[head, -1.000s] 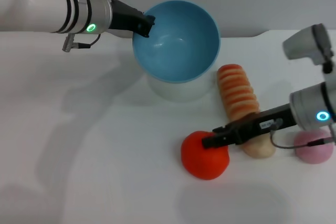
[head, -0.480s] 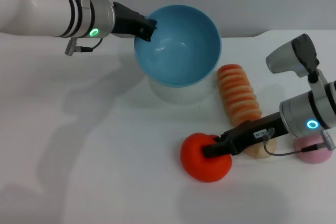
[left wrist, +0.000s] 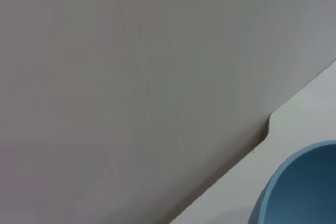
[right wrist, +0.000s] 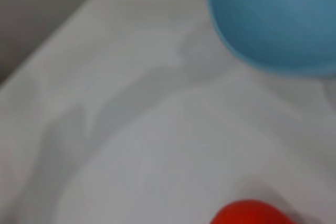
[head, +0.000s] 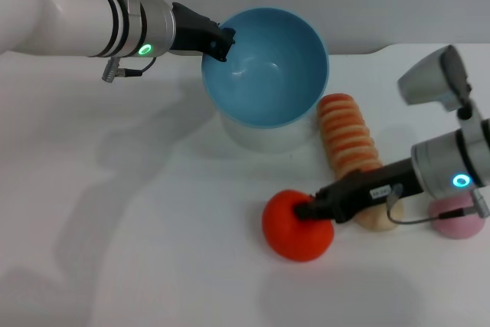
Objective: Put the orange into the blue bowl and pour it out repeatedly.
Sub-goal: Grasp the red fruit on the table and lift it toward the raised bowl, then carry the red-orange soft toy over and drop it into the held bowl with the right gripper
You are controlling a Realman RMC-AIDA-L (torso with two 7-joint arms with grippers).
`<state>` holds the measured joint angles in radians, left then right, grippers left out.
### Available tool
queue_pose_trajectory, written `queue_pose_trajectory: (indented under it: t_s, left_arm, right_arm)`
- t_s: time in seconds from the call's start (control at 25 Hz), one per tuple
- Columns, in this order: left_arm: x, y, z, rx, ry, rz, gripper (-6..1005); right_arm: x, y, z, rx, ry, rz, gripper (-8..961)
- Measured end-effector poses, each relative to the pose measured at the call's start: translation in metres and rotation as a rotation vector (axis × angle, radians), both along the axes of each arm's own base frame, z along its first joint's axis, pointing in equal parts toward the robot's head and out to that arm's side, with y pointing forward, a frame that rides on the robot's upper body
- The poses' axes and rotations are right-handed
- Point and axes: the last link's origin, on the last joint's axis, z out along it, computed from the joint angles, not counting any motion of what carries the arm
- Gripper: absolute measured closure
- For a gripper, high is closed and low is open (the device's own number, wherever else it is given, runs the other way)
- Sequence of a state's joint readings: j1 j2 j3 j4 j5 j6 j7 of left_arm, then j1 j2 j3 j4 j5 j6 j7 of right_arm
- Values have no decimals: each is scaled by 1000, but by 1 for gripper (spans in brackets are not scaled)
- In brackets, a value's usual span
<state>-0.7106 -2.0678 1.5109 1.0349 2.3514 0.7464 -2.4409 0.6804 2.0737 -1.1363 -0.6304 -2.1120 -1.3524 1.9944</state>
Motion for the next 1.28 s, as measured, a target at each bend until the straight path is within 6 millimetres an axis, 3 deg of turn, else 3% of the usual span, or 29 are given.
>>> queue_pose_trajectory:
  t_s: [0.28, 0.56, 0.72, 0.88, 1.28]
  left_arm:
    - [0, 0, 0, 1, 0, 2, 1002]
    - [6, -3, -4, -56, 23, 3, 1002]
    - [8, -8, -9, -108, 42, 6, 1001]
    - [13, -20, -19, -199, 70, 7, 1001]
    - [18, -28, -30, -238, 81, -5, 1002]
  right_arm:
    - [-24, 1, 44, 120, 122, 131, 876]
    - [-69, -8, 118, 256, 226, 304, 918]
    - [-73, -8, 134, 304, 269, 312, 922]
    - [-67, -2, 135, 328, 276, 282, 919]
    - [-42, 10, 97, 268, 294, 175, 910]
